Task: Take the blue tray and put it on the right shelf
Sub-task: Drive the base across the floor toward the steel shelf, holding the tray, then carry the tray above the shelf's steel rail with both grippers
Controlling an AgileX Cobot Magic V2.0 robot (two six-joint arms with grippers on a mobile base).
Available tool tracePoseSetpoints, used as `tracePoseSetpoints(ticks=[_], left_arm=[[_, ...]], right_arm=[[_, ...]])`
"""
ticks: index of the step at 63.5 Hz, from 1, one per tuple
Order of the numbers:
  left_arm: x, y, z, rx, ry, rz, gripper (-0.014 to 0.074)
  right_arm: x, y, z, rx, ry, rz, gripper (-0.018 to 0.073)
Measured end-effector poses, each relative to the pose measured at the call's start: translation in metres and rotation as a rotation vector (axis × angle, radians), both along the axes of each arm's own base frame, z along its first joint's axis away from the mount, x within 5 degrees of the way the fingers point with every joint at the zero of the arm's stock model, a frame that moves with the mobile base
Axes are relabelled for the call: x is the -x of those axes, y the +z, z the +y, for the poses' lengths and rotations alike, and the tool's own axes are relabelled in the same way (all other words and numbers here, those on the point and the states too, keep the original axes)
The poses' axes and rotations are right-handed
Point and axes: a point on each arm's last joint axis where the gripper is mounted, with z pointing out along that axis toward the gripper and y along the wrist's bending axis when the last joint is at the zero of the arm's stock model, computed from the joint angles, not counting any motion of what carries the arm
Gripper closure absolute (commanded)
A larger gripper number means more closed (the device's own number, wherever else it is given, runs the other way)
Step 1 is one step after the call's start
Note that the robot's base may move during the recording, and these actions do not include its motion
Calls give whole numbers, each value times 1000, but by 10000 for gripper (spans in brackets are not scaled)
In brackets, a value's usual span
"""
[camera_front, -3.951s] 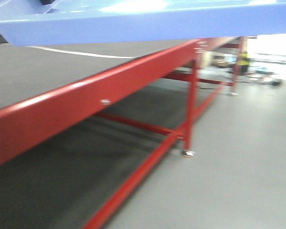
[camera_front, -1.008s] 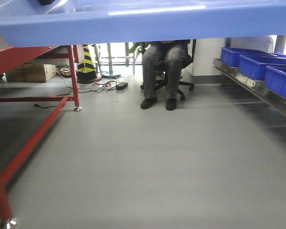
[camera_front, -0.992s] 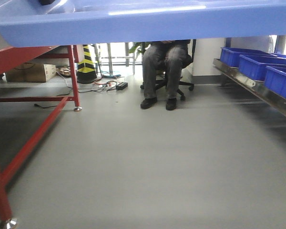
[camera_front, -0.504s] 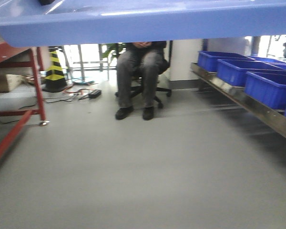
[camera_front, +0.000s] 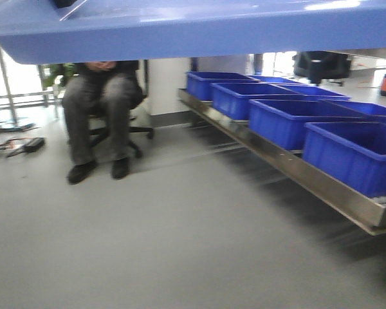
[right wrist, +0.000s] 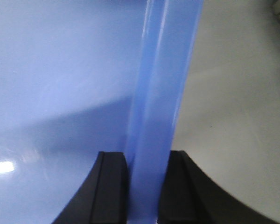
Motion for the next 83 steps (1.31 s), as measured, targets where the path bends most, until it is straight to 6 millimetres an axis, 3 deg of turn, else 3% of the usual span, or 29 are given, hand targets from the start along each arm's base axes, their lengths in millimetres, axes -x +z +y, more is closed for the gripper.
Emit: tracePoseSetpoints(ticks=[83], left_arm=[[0,0,0,4,-1,2,645]], right_arm=[[0,0,0,3,-1,-1,503]])
